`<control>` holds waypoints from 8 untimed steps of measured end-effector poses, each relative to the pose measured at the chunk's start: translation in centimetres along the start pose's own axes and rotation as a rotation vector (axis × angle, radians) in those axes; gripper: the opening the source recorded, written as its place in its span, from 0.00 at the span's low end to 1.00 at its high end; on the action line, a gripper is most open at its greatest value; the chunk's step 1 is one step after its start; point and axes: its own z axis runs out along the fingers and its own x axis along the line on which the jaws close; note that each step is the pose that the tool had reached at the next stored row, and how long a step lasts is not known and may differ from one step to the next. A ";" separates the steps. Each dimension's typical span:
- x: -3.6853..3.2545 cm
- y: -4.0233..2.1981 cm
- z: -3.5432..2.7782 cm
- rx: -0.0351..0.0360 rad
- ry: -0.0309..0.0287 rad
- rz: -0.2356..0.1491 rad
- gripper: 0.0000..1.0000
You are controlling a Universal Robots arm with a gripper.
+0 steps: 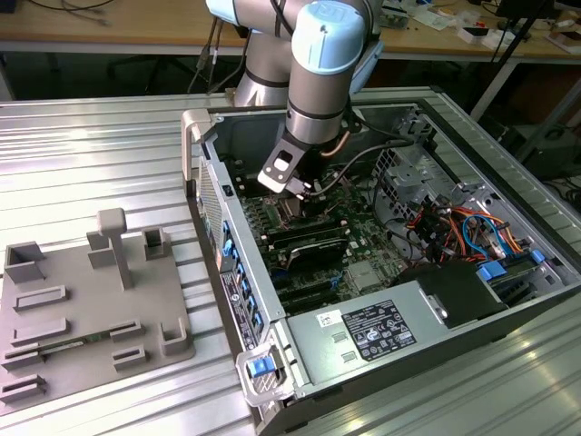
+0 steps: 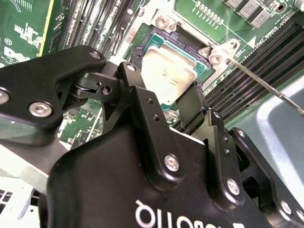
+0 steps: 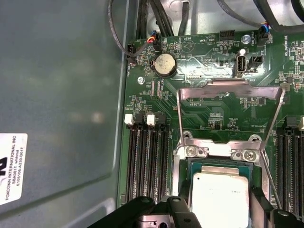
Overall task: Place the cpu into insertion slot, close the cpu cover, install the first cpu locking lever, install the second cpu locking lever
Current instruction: 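Place the cpu into insertion slot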
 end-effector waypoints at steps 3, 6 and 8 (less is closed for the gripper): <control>0.00 0.00 0.11 -0.0001 -0.0001 0.000 0.55; 0.03 -0.04 0.22 0.0000 -0.0004 0.000 0.55; 0.05 -0.10 0.28 -0.0003 -0.0001 0.000 0.55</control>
